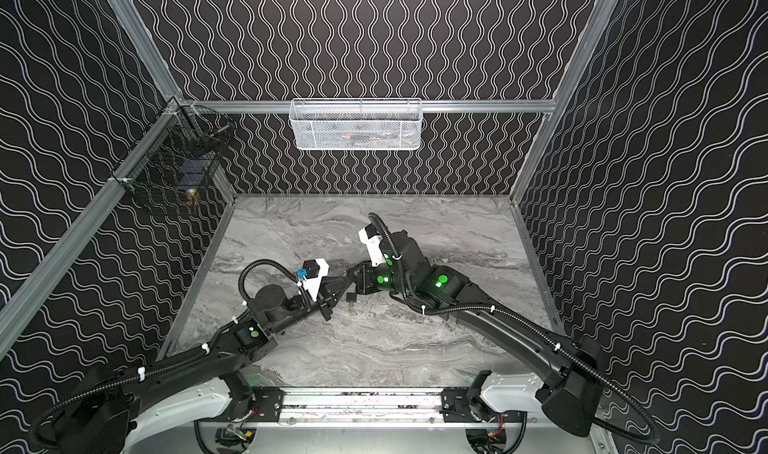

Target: Unlock with the key

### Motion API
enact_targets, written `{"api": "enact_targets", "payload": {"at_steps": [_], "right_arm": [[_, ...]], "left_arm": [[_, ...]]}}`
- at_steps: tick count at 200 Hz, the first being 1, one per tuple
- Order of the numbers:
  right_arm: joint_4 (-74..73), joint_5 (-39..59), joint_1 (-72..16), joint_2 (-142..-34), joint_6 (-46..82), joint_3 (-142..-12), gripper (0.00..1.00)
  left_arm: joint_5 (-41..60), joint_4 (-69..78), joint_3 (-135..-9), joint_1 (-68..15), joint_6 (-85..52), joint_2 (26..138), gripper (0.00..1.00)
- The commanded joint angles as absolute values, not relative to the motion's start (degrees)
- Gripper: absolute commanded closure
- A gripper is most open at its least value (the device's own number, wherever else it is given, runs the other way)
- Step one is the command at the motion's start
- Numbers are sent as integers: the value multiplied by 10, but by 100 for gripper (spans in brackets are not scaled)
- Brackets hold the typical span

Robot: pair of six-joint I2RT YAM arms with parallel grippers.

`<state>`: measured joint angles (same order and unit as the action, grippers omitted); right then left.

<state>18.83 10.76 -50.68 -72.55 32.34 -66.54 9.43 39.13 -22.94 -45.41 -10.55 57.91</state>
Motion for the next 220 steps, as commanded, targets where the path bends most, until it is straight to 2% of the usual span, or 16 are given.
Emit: {"api": "enact_targets", "payload": {"at_steps": [1, 11, 32, 43, 53, 67, 97, 135, 173, 220], "right_arm": [[168, 101, -507, -722, 329, -664, 100], [168, 103, -507, -723, 329, -664, 100], [173, 96, -508, -725, 327, -666, 100], [174, 93, -506, -723, 323, -665, 97], [174, 93, -505, -723, 320, -665, 90], [176, 99, -500, -724, 312, -668, 75], [193, 112, -490, -721, 271, -679, 63], [147, 188, -485, -681, 211, -648, 48], [122, 208, -484, -659, 169, -609, 43], [85, 258, -479, -669, 136, -585, 43]], "left_arm": [[95, 410, -228, -454, -96, 578, 97], [99, 406, -228, -454, -95, 576, 100], [107, 381, -237, -454, -91, 571, 100], [109, 359, -244, -454, -88, 568, 100], [113, 347, -246, -454, -88, 565, 100], [125, 328, -249, -454, -95, 557, 100], [158, 246, -277, -454, -99, 550, 100], [179, 215, -286, -454, -106, 536, 100], [207, 213, -295, -454, -109, 534, 100], [223, 207, -304, -454, -113, 534, 100]]}}
